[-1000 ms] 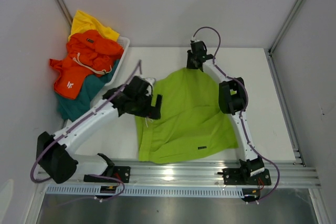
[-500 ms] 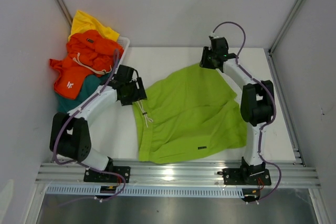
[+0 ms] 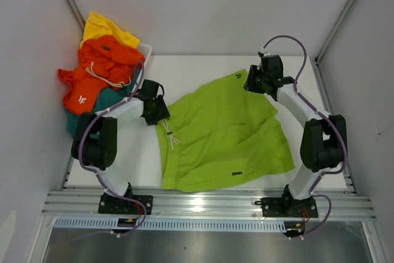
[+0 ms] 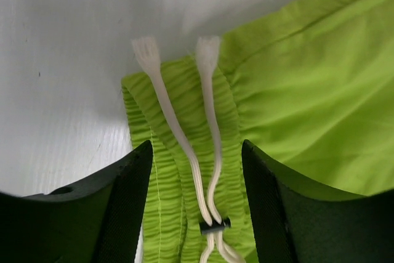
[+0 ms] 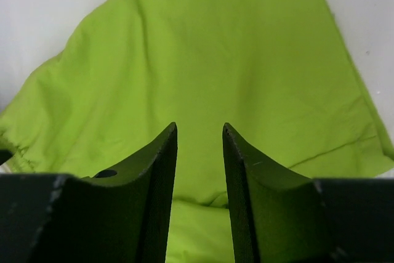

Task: Fold and stack the shorts
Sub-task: Flatten the shorts out

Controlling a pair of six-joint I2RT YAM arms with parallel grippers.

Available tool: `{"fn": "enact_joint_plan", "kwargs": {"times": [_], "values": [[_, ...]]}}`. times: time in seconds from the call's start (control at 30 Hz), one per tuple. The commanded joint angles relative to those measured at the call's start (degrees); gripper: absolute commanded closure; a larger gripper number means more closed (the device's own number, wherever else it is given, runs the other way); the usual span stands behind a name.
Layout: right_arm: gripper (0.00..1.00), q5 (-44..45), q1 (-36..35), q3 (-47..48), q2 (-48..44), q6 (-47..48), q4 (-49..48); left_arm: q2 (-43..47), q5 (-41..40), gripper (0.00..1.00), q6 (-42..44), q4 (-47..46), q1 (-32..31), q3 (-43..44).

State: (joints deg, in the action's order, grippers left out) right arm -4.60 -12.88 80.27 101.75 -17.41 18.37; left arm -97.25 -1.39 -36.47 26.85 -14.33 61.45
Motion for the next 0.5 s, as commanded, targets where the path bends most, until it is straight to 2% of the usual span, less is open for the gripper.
{"fn": "enact_joint_plan", "kwargs": {"times": [0.0, 0.13, 0.17, 0.23, 0.3, 0.33, 0.4, 0.47], "values": [[0.62, 2.3, -1.3, -3.5, -8.1, 0.4, -2.1, -2.6, -1.7, 0.40, -1.5, -2.9, 0.9, 1.6], [0.61, 3.5, 0.6, -7.8, -13.6, -1.0, -0.3, -5.5, -2.1, 0.48, -1.8, -4.4, 1.0, 2.1], [0.61, 3.5, 1.0, -9.5, -14.4, -1.5, 0.3, -5.9, -2.5, 0.55, -1.9, -4.6, 1.1, 2.3], [0.59, 4.4, 1.1, -11.7, -16.1, -2.1, 1.4, -6.7, -3.1, 0.62, -2.2, -5.1, 1.2, 3.1], [0.52, 9.2, 0.7, -14.7, -19.0, -3.5, 3.3, -7.9, -3.3, 0.90, -2.6, -5.2, 1.9, 4.9], [0.49, 10.2, 0.8, -15.8, -19.8, -3.9, 4.9, -8.1, -3.3, 1.00, -3.0, -5.2, 2.3, 5.2], [0.41, 11.5, 1.4, -18.9, -21.8, -5.2, 6.1, -8.5, -3.6, 1.00, -3.7, -5.5, 3.4, 7.2], [0.39, 12.0, 2.4, -20.2, -22.0, -6.5, 8.0, -9.0, -4.4, 1.00, -4.4, -5.1, 4.6, 8.5]]}}
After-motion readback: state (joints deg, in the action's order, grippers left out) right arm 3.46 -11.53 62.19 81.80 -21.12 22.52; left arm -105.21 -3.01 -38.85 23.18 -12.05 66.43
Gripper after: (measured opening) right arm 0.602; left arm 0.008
